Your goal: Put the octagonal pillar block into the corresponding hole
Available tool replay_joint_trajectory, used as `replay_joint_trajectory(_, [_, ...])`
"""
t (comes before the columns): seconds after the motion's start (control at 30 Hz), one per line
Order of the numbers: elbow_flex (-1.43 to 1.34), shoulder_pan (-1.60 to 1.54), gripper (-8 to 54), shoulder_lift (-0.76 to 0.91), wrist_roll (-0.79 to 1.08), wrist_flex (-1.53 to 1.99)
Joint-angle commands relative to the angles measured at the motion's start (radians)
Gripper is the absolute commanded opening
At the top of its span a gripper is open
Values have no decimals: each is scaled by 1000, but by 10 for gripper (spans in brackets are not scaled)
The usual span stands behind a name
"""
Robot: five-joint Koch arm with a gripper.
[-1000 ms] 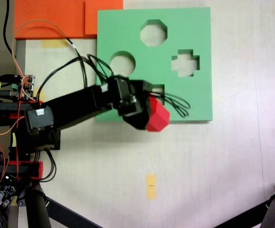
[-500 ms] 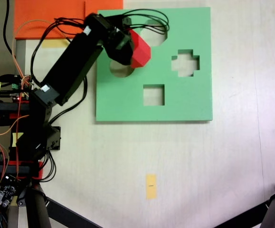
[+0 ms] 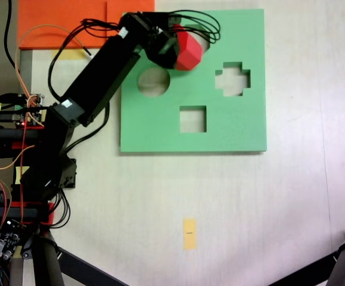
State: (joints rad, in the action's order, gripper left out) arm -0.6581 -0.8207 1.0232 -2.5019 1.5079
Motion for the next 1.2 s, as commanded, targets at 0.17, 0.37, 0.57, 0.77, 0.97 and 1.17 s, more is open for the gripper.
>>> replay_joint_trajectory(0.17, [57,-20,239,11,-38,-150])
replay_joint_trajectory(0.37, [58,-38,239,-3,-57,-195])
replay_joint_trajectory(0.57, [58,-49,239,-31,-57,-221])
replay_joint_trajectory(0.77, [58,-61,240,-57,-57,-238])
replay_joint_trajectory(0.97, [58,-67,240,-86,-58,-242])
replay_joint_trajectory(1.17, [58,-66,244,-110,-57,-245])
